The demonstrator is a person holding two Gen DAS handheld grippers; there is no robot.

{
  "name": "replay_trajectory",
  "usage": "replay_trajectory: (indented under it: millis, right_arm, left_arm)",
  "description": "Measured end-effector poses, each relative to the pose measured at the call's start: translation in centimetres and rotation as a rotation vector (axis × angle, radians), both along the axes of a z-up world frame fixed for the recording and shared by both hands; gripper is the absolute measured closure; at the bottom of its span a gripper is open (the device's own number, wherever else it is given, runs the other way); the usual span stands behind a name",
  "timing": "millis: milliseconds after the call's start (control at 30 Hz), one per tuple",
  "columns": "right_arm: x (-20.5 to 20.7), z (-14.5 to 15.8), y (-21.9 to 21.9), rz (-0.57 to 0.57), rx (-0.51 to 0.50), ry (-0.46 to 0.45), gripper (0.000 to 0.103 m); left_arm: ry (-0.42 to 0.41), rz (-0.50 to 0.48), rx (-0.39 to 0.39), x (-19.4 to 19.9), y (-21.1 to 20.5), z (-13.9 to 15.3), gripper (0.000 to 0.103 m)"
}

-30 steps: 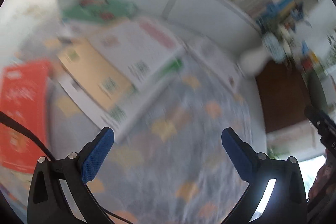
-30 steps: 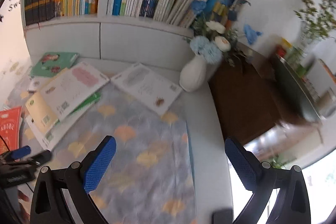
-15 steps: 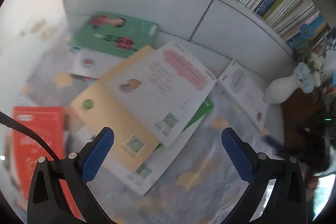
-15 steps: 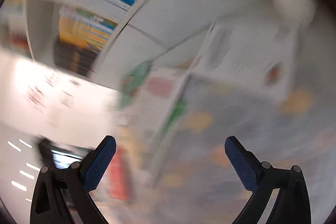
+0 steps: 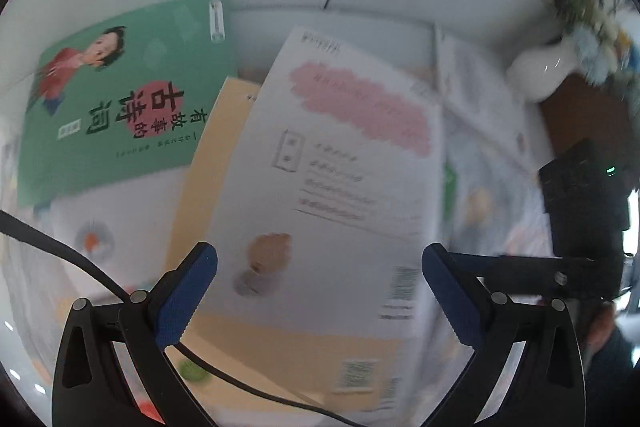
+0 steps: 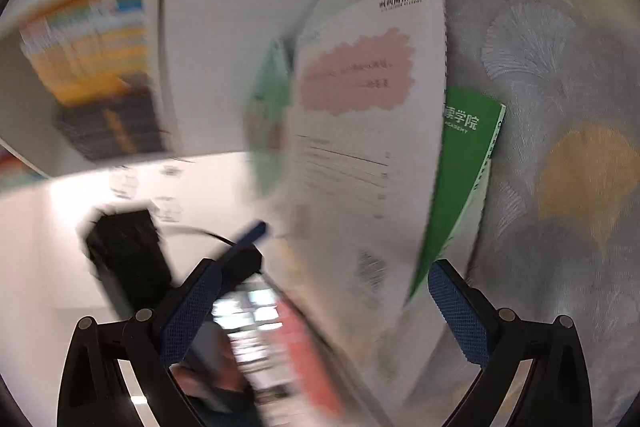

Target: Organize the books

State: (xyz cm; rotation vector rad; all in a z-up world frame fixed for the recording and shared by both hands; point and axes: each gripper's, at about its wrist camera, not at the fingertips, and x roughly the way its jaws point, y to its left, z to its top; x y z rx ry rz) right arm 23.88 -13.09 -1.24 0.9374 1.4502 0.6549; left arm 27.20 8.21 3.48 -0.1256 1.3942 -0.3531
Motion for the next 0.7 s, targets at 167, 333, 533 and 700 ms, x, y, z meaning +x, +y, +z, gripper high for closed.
replay_trajectory:
  millis: [167, 333, 533, 700]
  right_arm:
    - [-0.6, -0.7, 1.2, -0.08, -0.027, 0.03, 0.0]
    - [-2.3, -2.6, -0.1, -0.217, 0.175, 0.134, 0.0]
    - [-3.3, -1.7, 1.6, -0.201, 0.112, 0.067, 0.0]
    - [-4.0, -0.1, 1.6, -0.216, 0.102, 0.016, 0.0]
  left_arm:
    - [-0.072, -0.118, 0.015, -0.1, 0.0, -0.7, 0.001]
    - [-0.104, -0.22, -0.032, -0.3, 0.6, -0.5, 0.001]
    - [-0.144, -0.269, 0.013, -0.4, 0.2, -0.3, 0.001]
    - [-0.185, -0.285, 0.024, -0.9, 0.0, -0.5, 0.001]
